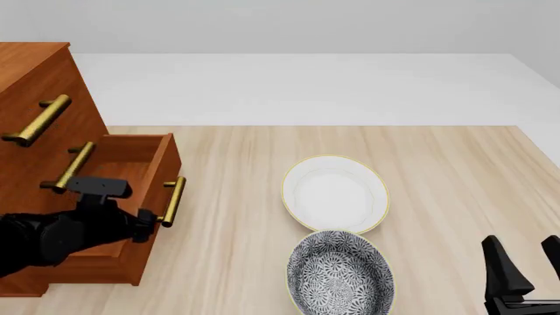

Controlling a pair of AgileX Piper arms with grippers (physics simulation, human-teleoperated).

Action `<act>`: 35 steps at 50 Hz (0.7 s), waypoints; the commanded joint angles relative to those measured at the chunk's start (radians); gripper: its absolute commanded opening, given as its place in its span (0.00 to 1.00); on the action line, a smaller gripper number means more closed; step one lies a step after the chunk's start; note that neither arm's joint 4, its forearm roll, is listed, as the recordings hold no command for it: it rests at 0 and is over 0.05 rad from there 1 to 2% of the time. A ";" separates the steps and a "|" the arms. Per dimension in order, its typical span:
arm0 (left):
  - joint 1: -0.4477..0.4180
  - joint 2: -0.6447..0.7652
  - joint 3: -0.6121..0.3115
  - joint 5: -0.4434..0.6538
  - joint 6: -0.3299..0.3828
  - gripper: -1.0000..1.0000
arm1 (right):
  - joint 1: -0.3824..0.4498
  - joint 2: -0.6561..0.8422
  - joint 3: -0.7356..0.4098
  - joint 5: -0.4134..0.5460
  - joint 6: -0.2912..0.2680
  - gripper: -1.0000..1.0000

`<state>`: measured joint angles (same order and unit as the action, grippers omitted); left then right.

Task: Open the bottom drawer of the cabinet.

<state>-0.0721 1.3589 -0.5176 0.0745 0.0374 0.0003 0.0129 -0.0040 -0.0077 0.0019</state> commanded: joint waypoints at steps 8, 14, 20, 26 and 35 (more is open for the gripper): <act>-0.011 0.049 0.017 -0.038 -0.020 1.00 | 0.000 0.000 0.000 0.000 0.000 1.00; -0.043 0.028 0.021 -0.023 -0.018 1.00 | 0.000 0.000 0.000 0.000 0.000 1.00; -0.068 0.014 0.021 -0.010 -0.025 1.00 | 0.000 0.000 0.000 0.000 0.000 1.00; -0.092 0.010 0.012 0.004 -0.036 1.00 | 0.000 0.000 0.000 0.000 0.000 1.00; -0.112 0.016 -0.025 0.023 -0.031 1.00 | 0.000 0.000 0.000 0.000 0.000 1.00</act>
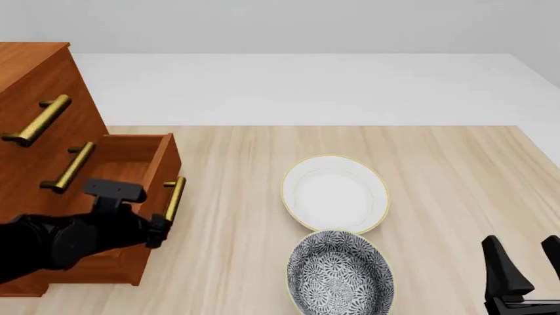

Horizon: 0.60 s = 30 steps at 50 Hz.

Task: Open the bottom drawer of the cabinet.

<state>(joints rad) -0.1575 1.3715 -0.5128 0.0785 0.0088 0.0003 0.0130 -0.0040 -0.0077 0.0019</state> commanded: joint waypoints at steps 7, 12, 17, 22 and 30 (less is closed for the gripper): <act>-0.051 0.022 -0.043 0.015 -0.019 1.00 | 0.000 0.000 0.000 0.000 0.000 1.00; -0.070 0.041 -0.056 0.010 -0.023 1.00 | 0.000 0.000 0.000 0.000 0.000 1.00; -0.081 0.051 -0.066 0.009 -0.031 1.00 | 0.000 0.000 0.000 0.000 0.000 1.00; -0.102 0.060 -0.063 0.002 -0.039 1.00 | 0.000 0.000 0.000 0.000 0.000 1.00; -0.134 0.080 -0.073 -0.009 -0.053 1.00 | 0.000 0.000 0.000 0.000 0.000 1.00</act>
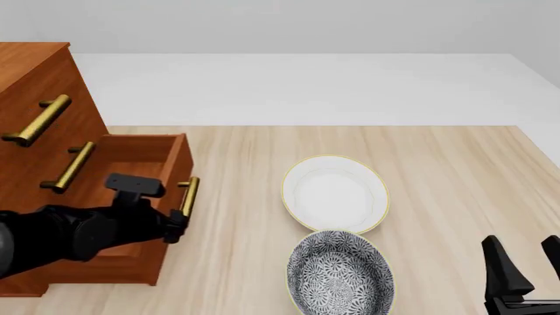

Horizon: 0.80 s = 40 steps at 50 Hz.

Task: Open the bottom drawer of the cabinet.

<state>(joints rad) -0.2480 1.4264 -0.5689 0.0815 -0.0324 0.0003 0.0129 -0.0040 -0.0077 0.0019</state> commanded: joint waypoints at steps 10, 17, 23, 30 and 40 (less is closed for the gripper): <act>-0.065 0.008 -0.041 0.013 -0.014 1.00 | 0.000 0.000 0.000 0.000 0.000 1.00; -0.092 0.001 -0.059 0.030 -0.020 1.00 | 0.000 0.000 0.000 0.000 0.000 1.00; -0.112 0.002 -0.071 0.036 -0.032 1.00 | 0.000 0.000 0.000 0.000 0.000 1.00; -0.131 0.008 -0.084 0.039 -0.043 1.00 | 0.000 0.000 0.000 0.000 0.000 1.00; -0.176 0.040 -0.086 0.012 -0.070 1.00 | 0.000 0.000 0.000 0.000 0.000 1.00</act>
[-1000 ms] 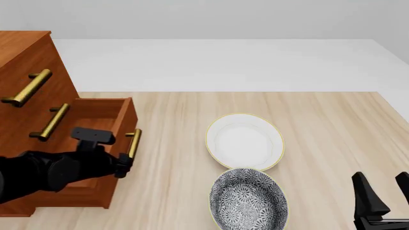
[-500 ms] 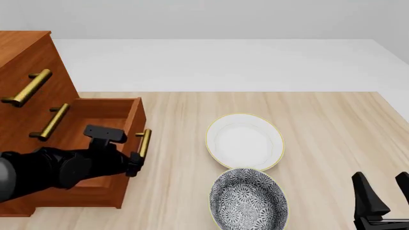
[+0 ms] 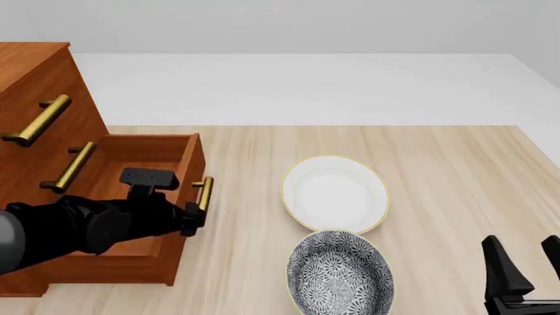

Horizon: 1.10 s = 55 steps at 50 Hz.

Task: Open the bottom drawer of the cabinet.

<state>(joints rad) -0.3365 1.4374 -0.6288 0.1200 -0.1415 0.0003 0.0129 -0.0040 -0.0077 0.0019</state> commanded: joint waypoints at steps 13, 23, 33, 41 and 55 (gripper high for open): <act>-0.110 0.042 -0.028 -0.038 0.034 1.00 | 0.000 0.000 0.000 0.000 0.000 1.00; -0.075 -0.036 -0.035 0.012 0.077 1.00 | 0.000 0.000 0.000 0.000 0.000 1.00; -0.026 -0.186 -0.077 0.133 0.139 1.00 | 0.000 0.000 0.000 0.000 0.000 1.00; 0.009 -0.339 -0.137 0.241 0.163 1.00 | 0.000 0.000 0.000 0.000 0.000 1.00; 0.035 -0.604 -0.240 0.386 0.179 1.00 | 0.000 0.000 0.000 0.000 0.000 1.00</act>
<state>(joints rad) -0.3109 1.0053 -0.8031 0.4091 0.0134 0.0003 0.0129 -0.0040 -0.0077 0.0019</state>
